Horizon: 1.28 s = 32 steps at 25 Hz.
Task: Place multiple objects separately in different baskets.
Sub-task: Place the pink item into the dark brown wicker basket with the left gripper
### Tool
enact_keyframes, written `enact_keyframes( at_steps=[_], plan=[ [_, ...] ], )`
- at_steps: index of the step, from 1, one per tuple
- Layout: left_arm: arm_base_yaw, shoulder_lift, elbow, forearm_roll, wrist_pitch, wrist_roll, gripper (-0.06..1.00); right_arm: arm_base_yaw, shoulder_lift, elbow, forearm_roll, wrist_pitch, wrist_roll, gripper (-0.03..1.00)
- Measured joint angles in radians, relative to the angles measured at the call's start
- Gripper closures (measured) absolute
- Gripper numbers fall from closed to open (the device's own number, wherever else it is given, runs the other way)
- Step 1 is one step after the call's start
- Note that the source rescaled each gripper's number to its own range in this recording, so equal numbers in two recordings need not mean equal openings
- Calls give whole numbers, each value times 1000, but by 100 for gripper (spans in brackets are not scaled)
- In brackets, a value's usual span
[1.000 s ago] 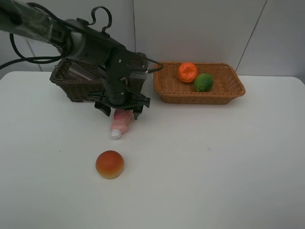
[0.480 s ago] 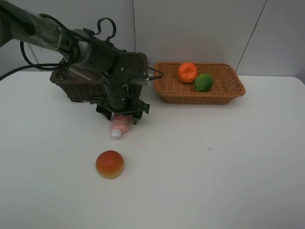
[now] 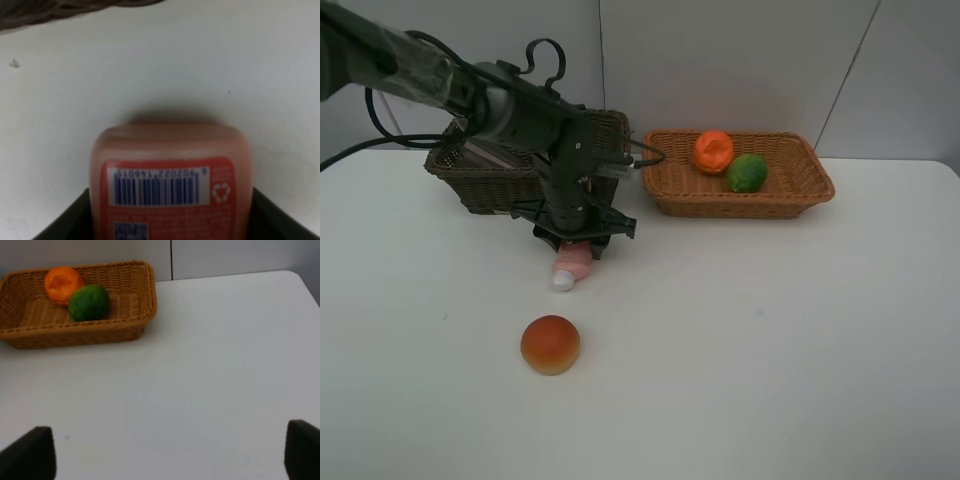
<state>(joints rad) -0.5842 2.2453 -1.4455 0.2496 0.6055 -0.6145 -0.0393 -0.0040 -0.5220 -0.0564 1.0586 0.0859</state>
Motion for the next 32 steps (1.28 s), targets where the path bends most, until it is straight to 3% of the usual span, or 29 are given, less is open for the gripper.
enact_keyframes(
  at_steps=[11, 24, 32],
  plan=[
    [0, -8, 0, 2, 6, 0, 30, 0, 0, 0, 0, 0, 0, -1],
    [0, -205, 5, 2, 179, 0, 30, 0, 0, 0, 0, 0, 0, -1],
    [23, -362, 5, 79, 172, 4, 30, 0, 0, 0, 0, 0, 0, -1]
  ],
)
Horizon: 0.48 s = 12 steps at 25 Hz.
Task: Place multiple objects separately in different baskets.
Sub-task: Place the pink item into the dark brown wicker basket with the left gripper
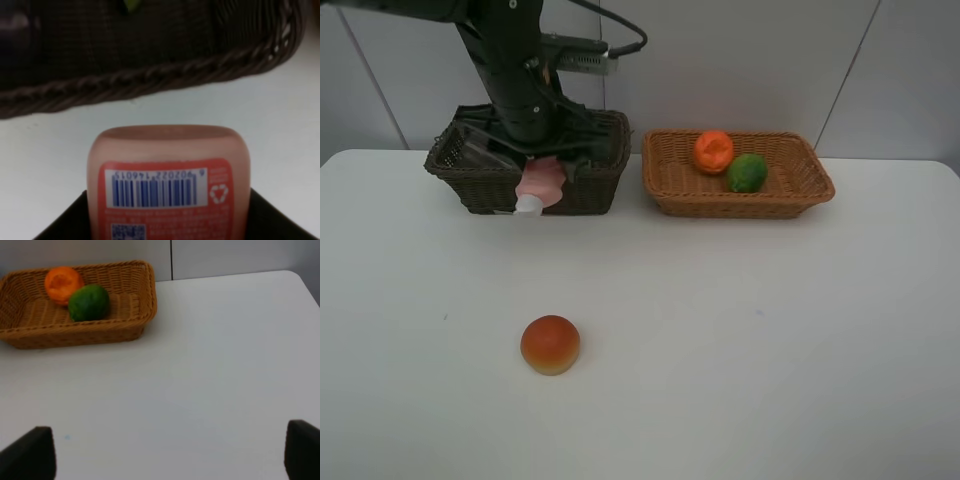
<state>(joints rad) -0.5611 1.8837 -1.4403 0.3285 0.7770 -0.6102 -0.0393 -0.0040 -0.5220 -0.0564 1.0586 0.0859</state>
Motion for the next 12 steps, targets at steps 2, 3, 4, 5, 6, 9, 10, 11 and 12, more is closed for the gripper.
enact_keyframes(
  at_steps=[2, 3, 4, 5, 6, 9, 10, 11, 12],
  plan=[
    [29, -22, 0, 45, -29, 0, 30, 0, 0, 0, 0, 0, 0, -1],
    [44, -26, 0, 61, -46, 0, 30, 0, 0, 0, 0, 0, 0, -1],
    [65, -26, 0, 76, -68, 0, 30, 0, 0, 0, 0, 0, 0, -1],
    [87, -26, 0, 86, -93, 0, 30, 0, 0, 0, 0, 0, 0, -1],
    [108, -26, 0, 92, -115, 0, 30, 0, 0, 0, 0, 0, 0, -1],
    [165, -26, 0, 111, -220, 0, 30, 0, 0, 0, 0, 0, 0, -1],
    [179, -26, 0, 115, -255, 0, 30, 0, 0, 0, 0, 0, 0, -1],
    [195, -24, 0, 122, -299, 0, 30, 0, 0, 0, 0, 0, 0, -1],
    [210, -20, 0, 128, -346, 0, 30, 0, 0, 0, 0, 0, 0, -1]
  ],
)
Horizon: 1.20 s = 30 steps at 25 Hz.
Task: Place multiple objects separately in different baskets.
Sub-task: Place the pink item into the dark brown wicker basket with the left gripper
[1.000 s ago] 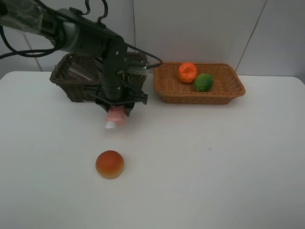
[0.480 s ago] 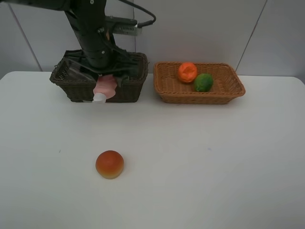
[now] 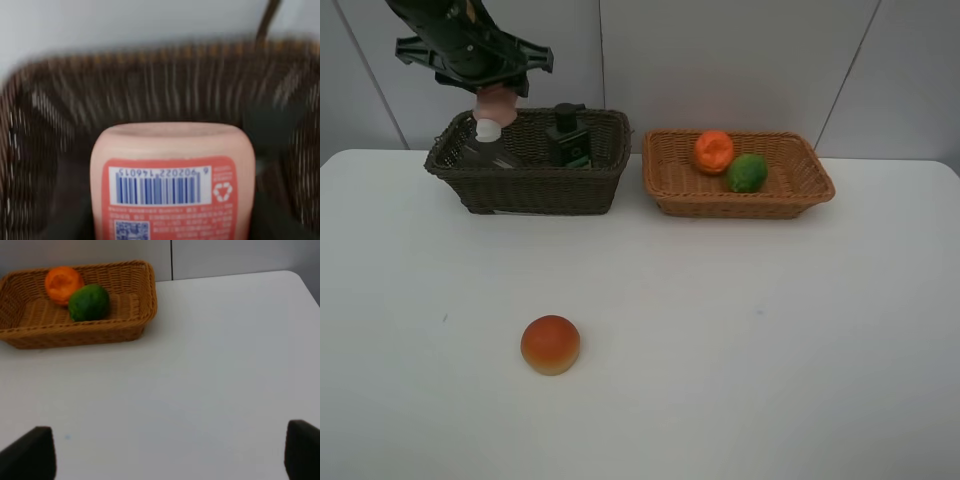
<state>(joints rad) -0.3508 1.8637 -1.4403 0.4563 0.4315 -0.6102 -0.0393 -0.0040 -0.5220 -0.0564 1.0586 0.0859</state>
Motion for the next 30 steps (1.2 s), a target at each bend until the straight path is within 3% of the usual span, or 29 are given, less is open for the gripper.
enact_keyframes(
  at_steps=[4, 13, 23, 27, 30],
  plan=[
    [42, 57, 0, 8, -155, 0, 30, 0, 0, 0, 0, 0, 0, -1],
    [80, 219, 2, 48, -368, 23, 30, 0, 0, 0, 0, 0, 0, -1],
    [90, 252, 2, 57, -396, 25, 29, 0, 0, 0, 0, 0, 0, -1],
    [90, 252, 2, 57, -394, 25, 2, 0, 0, 0, 0, 0, 0, -1],
    [90, 250, 2, 58, -371, 25, -5, 0, 0, 0, 0, 0, 0, -1]
  ],
)
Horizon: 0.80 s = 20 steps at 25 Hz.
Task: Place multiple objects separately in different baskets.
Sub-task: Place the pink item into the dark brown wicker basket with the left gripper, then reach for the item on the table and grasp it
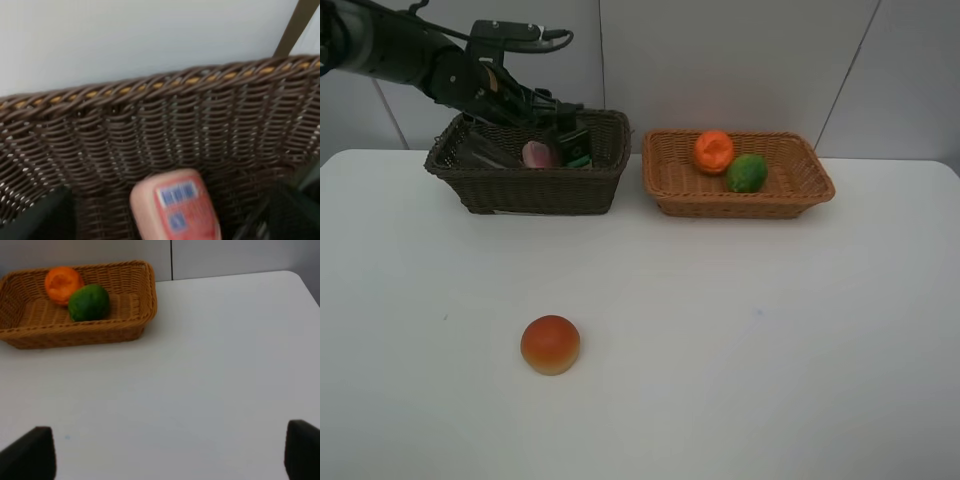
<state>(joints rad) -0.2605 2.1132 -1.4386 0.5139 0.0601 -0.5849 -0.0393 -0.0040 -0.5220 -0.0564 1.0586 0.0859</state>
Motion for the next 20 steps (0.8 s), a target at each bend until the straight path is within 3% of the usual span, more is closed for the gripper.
enact_keyframes(
  at_steps=[5, 10, 15, 20],
  plan=[
    [-5, -63, 0, 0, 94, 0, -6, 0, 0, 0, 0, 0, 0, -1],
    [-60, -155, 0, -72, 244, 20, -6, 0, 0, 0, 0, 0, 0, -1],
    [-130, -210, 0, -129, 420, 154, -6, 0, 0, 0, 0, 0, 0, -1],
    [-201, -242, 0, -191, 589, 357, -6, 0, 0, 0, 0, 0, 0, -1]
  ],
)
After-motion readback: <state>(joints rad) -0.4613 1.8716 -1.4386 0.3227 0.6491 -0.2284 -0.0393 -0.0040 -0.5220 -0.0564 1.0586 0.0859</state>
